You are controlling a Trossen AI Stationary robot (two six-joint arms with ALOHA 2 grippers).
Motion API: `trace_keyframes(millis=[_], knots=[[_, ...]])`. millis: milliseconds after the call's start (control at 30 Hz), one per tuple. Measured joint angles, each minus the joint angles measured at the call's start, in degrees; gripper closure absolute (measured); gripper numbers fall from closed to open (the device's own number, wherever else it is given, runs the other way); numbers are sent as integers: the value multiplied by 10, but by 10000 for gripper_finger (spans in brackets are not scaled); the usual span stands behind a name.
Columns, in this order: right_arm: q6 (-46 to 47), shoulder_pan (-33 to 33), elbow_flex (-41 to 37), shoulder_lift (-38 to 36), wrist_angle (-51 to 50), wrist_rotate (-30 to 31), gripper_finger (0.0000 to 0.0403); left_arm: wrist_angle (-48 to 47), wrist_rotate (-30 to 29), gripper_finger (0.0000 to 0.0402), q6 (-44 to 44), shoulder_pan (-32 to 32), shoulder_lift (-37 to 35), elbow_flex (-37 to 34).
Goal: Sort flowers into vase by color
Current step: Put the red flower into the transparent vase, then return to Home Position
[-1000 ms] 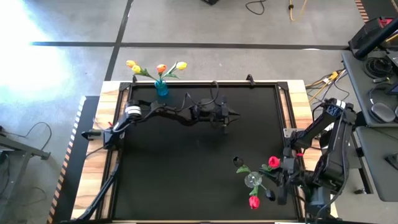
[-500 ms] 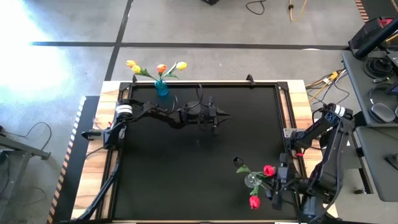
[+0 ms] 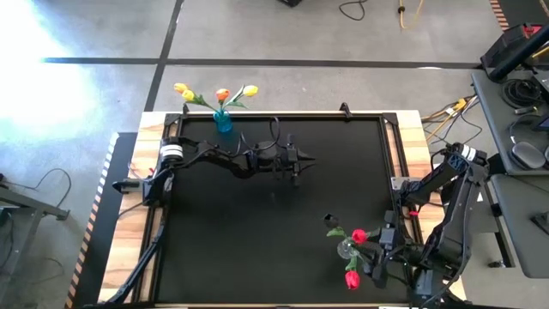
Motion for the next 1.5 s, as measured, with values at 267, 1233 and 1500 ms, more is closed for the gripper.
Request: trace_keyframes(millis=[267,1233,1500], knots=[[-21,0,38,-4,-26,-32,231,0,0,354,0,0,0,0],[-232,-23,178,-21,-145,-1,243,22,11,363,9,0,-208,-227],[-351,-89,182,-75,-163,22,324,23,6,363,1,0,-331,-338]])
